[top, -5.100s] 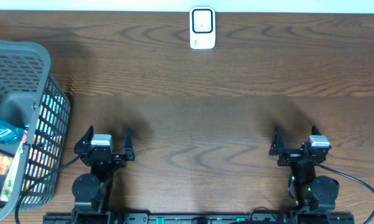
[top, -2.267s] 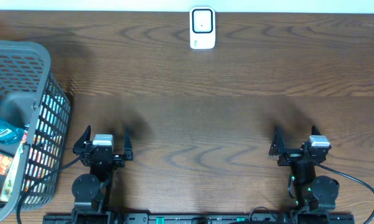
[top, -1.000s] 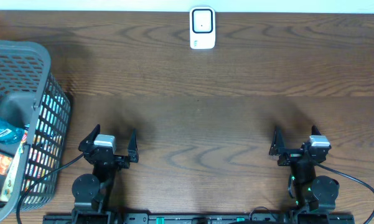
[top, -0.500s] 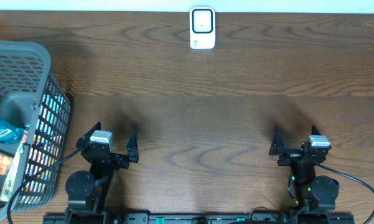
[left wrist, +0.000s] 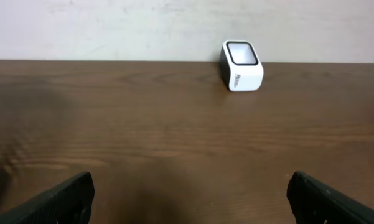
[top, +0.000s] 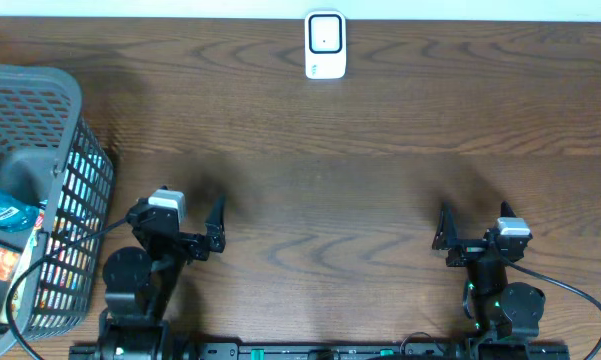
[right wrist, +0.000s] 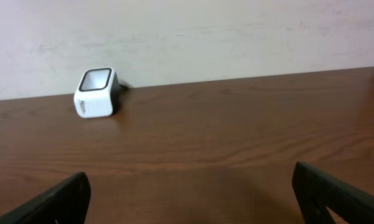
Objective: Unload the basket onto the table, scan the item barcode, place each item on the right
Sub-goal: 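Raise the left gripper and swing it over the grey basket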
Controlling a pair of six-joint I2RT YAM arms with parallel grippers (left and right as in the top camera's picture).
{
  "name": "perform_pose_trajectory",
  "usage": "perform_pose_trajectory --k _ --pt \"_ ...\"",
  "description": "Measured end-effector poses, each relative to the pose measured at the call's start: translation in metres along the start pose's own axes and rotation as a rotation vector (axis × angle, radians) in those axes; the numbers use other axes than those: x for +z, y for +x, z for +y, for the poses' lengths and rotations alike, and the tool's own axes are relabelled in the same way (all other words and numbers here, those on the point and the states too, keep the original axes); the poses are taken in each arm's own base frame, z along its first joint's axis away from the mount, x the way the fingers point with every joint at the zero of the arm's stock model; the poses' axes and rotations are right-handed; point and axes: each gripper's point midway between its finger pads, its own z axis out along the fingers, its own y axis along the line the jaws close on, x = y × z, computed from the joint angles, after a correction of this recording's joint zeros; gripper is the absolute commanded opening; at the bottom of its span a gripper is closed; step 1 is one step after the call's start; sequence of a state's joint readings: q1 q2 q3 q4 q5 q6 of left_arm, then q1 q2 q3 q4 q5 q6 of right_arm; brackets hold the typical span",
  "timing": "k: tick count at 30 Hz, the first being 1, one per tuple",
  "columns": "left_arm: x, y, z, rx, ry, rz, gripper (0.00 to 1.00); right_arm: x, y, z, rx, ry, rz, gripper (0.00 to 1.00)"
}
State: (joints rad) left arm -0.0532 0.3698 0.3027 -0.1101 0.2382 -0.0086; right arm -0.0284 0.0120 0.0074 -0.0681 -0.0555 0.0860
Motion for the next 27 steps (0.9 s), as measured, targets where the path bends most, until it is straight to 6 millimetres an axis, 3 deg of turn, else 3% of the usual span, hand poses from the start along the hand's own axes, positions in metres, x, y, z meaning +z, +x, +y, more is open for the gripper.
perform_pose_trajectory --k 11,18,27 --pt "0.002 -0.032 -0.002 -0.003 0.001 -0.006 0.98 0.0 0.0 0.0 0.0 0.0 0.0 0.99" --pt "0.001 -0.033 -0.003 -0.006 0.005 0.012 0.98 0.0 0.0 0.0 0.0 0.0 0.0 0.99" --pt "-0.007 -0.057 -0.027 -0.001 0.127 -0.032 0.98 0.0 0.0 0.0 0.0 0.0 0.0 0.99"
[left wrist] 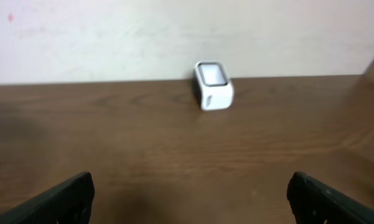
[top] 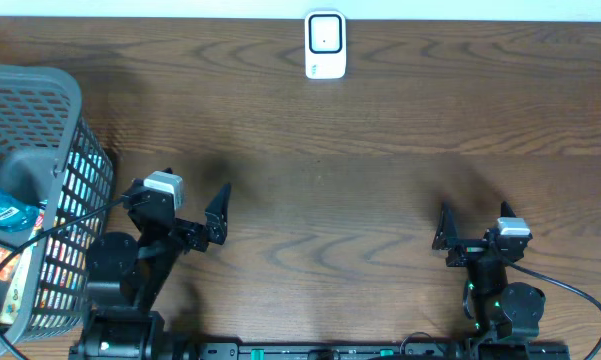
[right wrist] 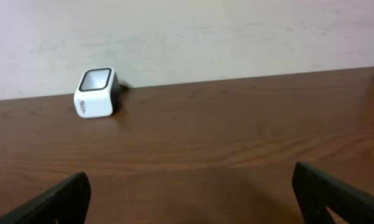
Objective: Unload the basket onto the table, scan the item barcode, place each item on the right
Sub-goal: 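Raise the left gripper and swing it over the grey basket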
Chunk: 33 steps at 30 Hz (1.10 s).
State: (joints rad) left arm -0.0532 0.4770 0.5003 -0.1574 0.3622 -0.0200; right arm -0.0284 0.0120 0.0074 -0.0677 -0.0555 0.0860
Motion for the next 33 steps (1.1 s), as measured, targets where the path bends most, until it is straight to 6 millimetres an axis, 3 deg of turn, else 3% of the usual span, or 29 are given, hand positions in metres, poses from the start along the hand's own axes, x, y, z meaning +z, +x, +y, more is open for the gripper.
perform_pose_trajectory --k 14,27,33 --pt "-0.021 -0.057 -0.022 0.035 0.068 -0.103 0.98 0.0 0.0 0.0 0.0 0.0 0.0 0.99" --pt "-0.04 -0.098 -0.031 0.061 0.074 -0.173 0.98 0.0 0.0 0.0 0.0 0.0 0.0 0.99" --pt "-0.035 -0.109 -0.031 0.068 0.071 -0.16 0.98 0.0 0.0 0.0 0.0 0.0 0.0 0.99"
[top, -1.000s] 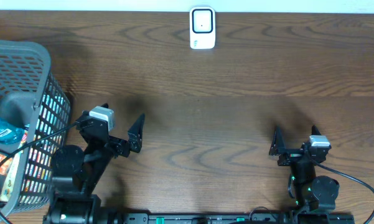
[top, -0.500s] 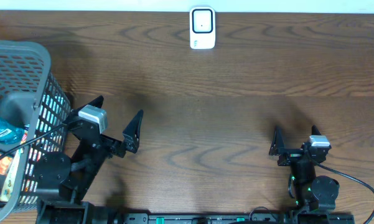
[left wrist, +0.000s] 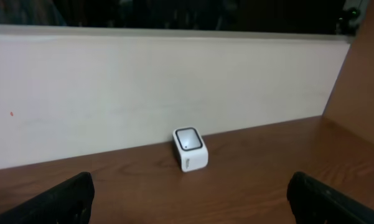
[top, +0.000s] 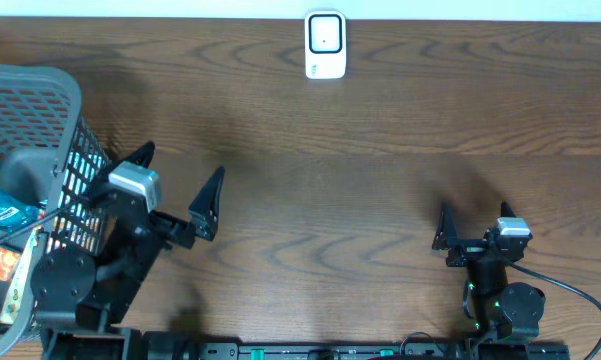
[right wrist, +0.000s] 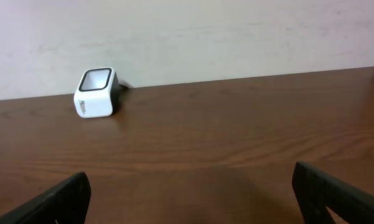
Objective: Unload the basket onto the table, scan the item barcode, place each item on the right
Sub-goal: 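Raise the left gripper and swing it over the grey basket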
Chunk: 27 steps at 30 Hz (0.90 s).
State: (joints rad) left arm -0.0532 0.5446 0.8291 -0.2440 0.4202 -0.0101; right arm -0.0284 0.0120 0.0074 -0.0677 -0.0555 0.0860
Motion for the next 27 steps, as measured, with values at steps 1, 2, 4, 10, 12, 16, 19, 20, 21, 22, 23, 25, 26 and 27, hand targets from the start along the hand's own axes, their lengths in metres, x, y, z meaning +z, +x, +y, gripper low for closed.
perform_pose_trajectory --k 1,2,4,10,12,16,19,20,21,22,23,25,26,27 --pt "0.003 0.001 0.001 -0.005 -0.002 0.022 0.98 0.0 0.0 0.0 0.0 0.0 0.0 0.99" --pt "0.006 0.001 0.002 -0.009 -0.003 0.037 0.98 0.0 0.0 0.0 0.0 0.0 0.0 0.99" --pt "0.012 0.003 0.005 -0.024 -0.006 0.081 0.98 0.0 0.0 0.0 0.0 0.0 0.0 0.99" --pt "0.031 0.0 0.012 -0.071 -0.014 0.206 0.98 0.0 0.0 0.0 0.0 0.0 0.0 0.99" --pt "0.032 0.005 0.011 -0.087 -0.007 0.248 0.98 0.0 0.0 0.0 0.0 0.0 0.0 0.99" --pt "0.02 0.042 0.002 -0.161 0.021 0.416 0.98 0.0 0.0 0.0 0.0 0.0 0.001 0.99" --pt "0.017 0.055 0.0 -0.187 0.028 0.473 0.98 0.0 0.0 0.0 0.0 0.0 0.0 0.99" --pt "0.017 0.058 0.0 -0.193 0.031 0.484 0.98 0.0 0.0 0.0 0.0 0.0 0.0 0.99" --pt "0.019 0.059 0.0 -0.195 0.034 0.488 0.98 0.0 0.0 0.0 0.0 0.0 0.0 0.99" --pt "0.021 0.058 0.0 -0.195 0.035 0.486 0.98 0.0 0.0 0.0 0.0 0.0 0.0 0.99" --pt "0.023 0.057 0.001 -0.193 0.037 0.481 0.98 0.0 0.0 0.0 0.0 0.0 0.0 0.99" --pt "0.026 0.054 0.002 -0.19 0.035 0.464 0.98 0.0 0.0 0.0 0.0 0.0 0.0 0.99" --pt "0.026 0.052 0.002 -0.192 0.032 0.46 0.98 0.0 0.0 0.0 0.0 0.0 0.0 0.99" --pt "0.026 0.051 0.005 -0.198 0.014 0.458 0.98 0.0 0.0 0.0 0.0 0.0 0.0 0.99"
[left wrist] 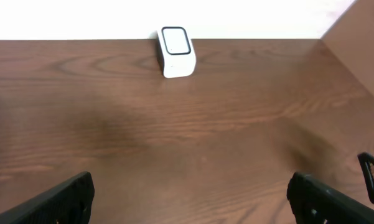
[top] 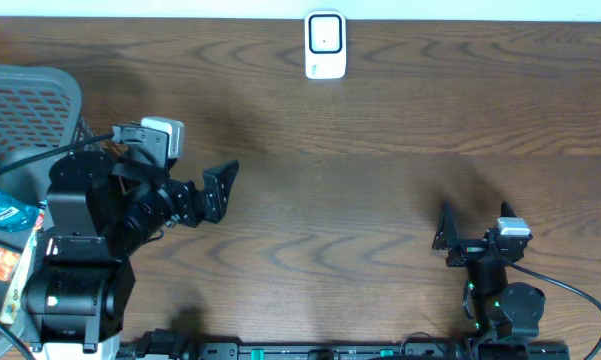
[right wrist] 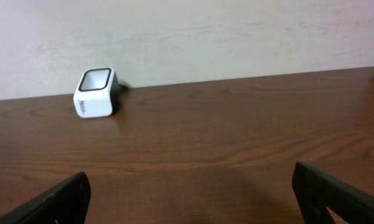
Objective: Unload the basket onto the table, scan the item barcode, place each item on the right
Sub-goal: 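Raise the left gripper and swing it over the grey basket, then lower the left gripper into the basket and grasp the teal-capped bottle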
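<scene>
The white barcode scanner stands at the table's far edge; it also shows as the scanner in the left wrist view and the scanner in the right wrist view. At the left sits a grey mesh basket holding the items, among them a blue bottle and an orange packet. My left gripper is raised beside the basket, open and empty. My right gripper rests low at the front right, open and empty.
The brown wooden table ends at a pale wall behind the scanner. The left arm's body overlaps the basket's right side. A tip of the right arm shows at the left wrist view's right edge.
The left arm has risen and tilted down: its wrist view showed the wall and scanner, and now looks down on the tabletop. In the overhead view it covers more of the basket. The right arm is unchanged.
Both arms began low at the front of the table with open grippers. The left arm then stood higher and further left at each moment, beside the basket, its gripper open throughout. The right arm and the scanner have kept their places.
</scene>
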Controlling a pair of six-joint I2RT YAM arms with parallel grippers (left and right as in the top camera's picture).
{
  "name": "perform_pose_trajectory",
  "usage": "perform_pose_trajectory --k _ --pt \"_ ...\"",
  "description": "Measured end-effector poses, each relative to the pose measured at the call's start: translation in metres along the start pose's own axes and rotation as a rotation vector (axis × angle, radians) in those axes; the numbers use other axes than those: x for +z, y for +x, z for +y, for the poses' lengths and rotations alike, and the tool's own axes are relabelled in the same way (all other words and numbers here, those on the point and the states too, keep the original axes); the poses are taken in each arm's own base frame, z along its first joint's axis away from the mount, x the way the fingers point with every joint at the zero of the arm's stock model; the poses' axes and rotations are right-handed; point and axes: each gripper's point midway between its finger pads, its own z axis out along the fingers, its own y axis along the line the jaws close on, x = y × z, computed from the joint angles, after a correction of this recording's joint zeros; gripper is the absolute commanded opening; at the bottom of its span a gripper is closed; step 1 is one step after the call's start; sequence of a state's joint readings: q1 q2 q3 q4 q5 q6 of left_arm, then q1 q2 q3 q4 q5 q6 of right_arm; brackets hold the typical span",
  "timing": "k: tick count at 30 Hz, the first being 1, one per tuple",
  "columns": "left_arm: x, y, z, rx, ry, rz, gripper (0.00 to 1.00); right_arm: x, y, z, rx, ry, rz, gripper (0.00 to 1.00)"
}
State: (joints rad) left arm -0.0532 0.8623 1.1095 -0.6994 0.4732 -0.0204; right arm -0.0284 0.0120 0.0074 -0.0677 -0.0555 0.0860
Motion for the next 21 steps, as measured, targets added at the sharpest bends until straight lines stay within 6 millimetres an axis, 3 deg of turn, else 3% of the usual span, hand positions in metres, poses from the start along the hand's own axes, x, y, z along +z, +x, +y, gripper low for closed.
perform_pose_trajectory --k 4,15,21 --pt "-0.007 -0.024 0.02 -0.069 -0.137 -0.044 0.98 0.0 0.0 0.0 0.0 0.0 0.0 0.99" --pt "-0.057 -0.113 0.093 -0.26 -0.655 -0.265 0.98 0.0 0.0 0.0 0.0 0.0 0.001 0.99" --pt "-0.093 -0.124 0.137 -0.373 -0.986 -0.397 0.98 0.0 0.0 0.0 0.0 0.0 0.0 0.99"
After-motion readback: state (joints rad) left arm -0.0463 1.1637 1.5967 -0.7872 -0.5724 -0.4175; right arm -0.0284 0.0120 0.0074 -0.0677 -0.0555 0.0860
